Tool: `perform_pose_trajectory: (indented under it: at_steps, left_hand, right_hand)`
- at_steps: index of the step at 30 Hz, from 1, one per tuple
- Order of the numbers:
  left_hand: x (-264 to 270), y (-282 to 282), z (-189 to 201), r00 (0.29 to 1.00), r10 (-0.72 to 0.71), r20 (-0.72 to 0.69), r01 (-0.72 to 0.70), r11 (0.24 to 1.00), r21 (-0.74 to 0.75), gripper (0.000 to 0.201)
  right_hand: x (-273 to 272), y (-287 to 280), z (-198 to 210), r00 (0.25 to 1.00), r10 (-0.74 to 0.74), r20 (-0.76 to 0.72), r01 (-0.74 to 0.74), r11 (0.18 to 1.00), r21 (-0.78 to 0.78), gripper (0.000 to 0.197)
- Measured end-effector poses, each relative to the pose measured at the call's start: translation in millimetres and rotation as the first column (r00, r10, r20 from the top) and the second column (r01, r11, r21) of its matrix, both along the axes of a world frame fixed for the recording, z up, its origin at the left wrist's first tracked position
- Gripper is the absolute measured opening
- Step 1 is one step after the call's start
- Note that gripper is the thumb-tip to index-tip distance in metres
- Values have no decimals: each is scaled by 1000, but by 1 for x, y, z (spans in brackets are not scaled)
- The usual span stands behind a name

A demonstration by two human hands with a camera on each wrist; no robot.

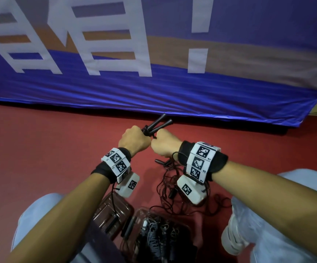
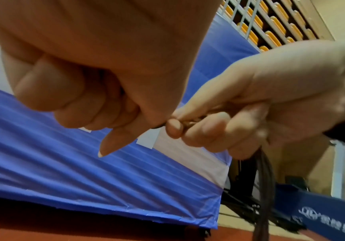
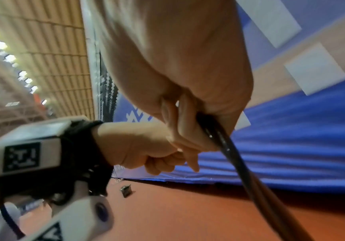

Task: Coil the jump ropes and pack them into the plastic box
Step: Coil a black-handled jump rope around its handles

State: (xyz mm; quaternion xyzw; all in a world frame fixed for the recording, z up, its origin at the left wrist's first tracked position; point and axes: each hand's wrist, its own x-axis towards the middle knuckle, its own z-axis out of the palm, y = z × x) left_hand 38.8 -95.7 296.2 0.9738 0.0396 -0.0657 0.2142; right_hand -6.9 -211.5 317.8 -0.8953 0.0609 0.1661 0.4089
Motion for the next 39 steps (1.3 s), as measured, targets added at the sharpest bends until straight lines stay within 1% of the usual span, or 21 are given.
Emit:
perform_pose_trajectory:
  at_steps: [2,4,6,8,10,12,14,16,17,19,21,22,25,27,28,30,33,34,36,38,39]
  left_hand:
    - [-2,-2,0,999,-24,28,22,996,82,21]
    - [-4,-4,0,998,-52,37,45,983,180,19]
    - [-5,-5,-2,995,-101,0,97,955,281,17]
    - [-5,-5,-3,982,-182,-54,190,922,337,21]
    - [-5,-4,-1,955,-289,-64,290,873,393,26]
    - [-3,0,5,915,-401,-46,374,798,474,26]
    - [-1,7,10,857,-512,-56,454,699,553,20]
    - [2,14,13,787,-610,-98,530,585,614,13]
    - [2,17,14,748,-653,-117,561,527,639,14]
    - [2,20,14,680,-721,-134,585,424,692,18]
    - [2,20,16,629,-768,-120,571,352,742,19]
    - [3,21,18,609,-787,-97,561,341,755,19]
    - [5,27,26,547,-837,3,534,351,769,18]
    - [3,32,30,474,-877,77,532,355,769,10]
    - [3,34,30,422,-897,134,540,367,757,10]
    - [5,38,30,311,-907,282,552,415,724,16]
    - [8,42,33,212,-857,469,547,502,670,30]
    - [8,43,34,190,-845,499,551,513,658,33]
    - [6,42,35,163,-832,531,568,519,639,34]
    - [6,40,35,166,-817,552,580,533,616,32]
    - [6,40,34,175,-806,565,582,547,602,32]
  right_hand:
    - [-3,-7,0,988,109,111,-82,972,-222,7]
    - [-6,-13,2,940,242,239,-126,901,-415,11]
    - [-4,-19,9,863,381,332,-159,829,-536,14]
    - [1,-26,16,808,478,345,-206,778,-594,26]
    - [7,-33,18,790,510,340,-236,765,-600,40]
    - [11,-39,14,787,508,349,-256,785,-564,47]
    - [13,-42,11,777,524,349,-289,789,-542,52]
    - [13,-42,8,769,551,323,-334,778,-532,57]
    - [12,-41,6,770,559,307,-360,778,-515,57]
    - [12,-38,1,785,564,256,-421,789,-446,53]
    - [13,-38,-1,801,548,242,-455,819,-349,54]
    - [13,-38,1,805,536,253,-461,835,-302,53]
    - [13,-41,11,814,516,268,-486,857,-173,54]
    - [11,-45,19,823,524,219,-525,849,-58,57]
    - [11,-46,21,826,531,189,-539,842,-14,57]
    - [10,-48,26,832,534,151,-546,836,53,55]
    - [11,-50,32,836,539,105,-548,807,221,50]
    - [11,-50,34,834,545,88,-546,791,274,46]
    - [11,-50,36,829,556,48,-537,771,343,39]
    - [11,-50,37,829,559,18,-525,766,372,35]
    - [11,-50,38,831,557,12,-518,764,385,38]
